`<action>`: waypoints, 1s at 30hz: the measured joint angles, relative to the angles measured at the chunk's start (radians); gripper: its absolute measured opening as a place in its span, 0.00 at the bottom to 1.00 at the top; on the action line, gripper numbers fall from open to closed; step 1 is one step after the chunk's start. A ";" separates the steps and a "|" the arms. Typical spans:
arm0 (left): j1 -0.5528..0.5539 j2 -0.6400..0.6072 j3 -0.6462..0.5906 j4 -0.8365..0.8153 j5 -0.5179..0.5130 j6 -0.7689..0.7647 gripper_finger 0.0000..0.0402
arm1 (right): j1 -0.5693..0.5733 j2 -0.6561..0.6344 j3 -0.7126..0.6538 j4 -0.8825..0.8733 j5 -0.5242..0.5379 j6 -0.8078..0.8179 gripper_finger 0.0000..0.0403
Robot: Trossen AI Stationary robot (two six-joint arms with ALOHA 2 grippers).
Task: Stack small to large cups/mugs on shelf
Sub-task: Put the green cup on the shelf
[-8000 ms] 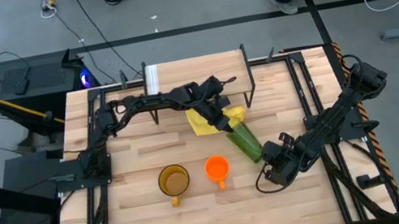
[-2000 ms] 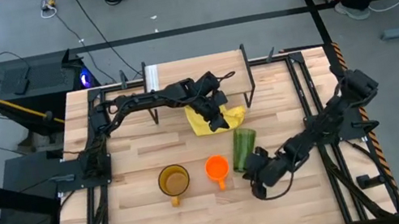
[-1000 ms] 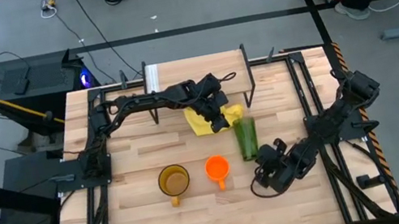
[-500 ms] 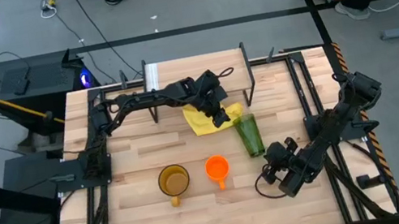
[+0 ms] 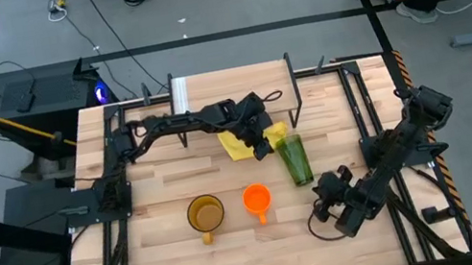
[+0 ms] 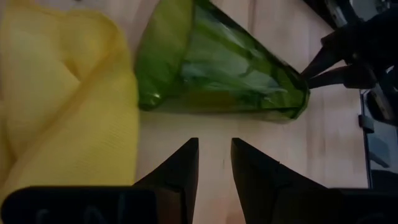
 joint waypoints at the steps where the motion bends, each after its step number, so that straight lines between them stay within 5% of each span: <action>1: -0.008 0.000 0.000 -0.002 0.000 0.002 0.26 | 0.010 0.000 0.008 0.000 0.003 -0.014 0.02; 7: -0.072 -0.002 0.000 -0.032 0.005 0.006 0.26 | 0.049 0.000 0.126 -0.105 0.094 -0.099 0.01; 13: -0.146 -0.003 0.000 -0.081 -0.028 0.032 0.25 | -0.038 0.000 0.279 -0.487 0.147 -0.107 0.01; 17: -0.195 -0.034 0.001 -0.173 -0.229 0.086 0.23 | -0.132 -0.007 0.348 -0.634 0.146 -0.144 0.01; 23: -0.259 -0.097 0.001 -0.334 -0.539 0.122 0.20 | -0.287 -0.156 0.362 -0.629 0.100 -0.323 0.01; 30: -0.282 -0.174 0.001 -0.373 -0.583 0.128 0.21 | -0.512 -0.374 0.361 -0.547 -0.052 -0.546 0.01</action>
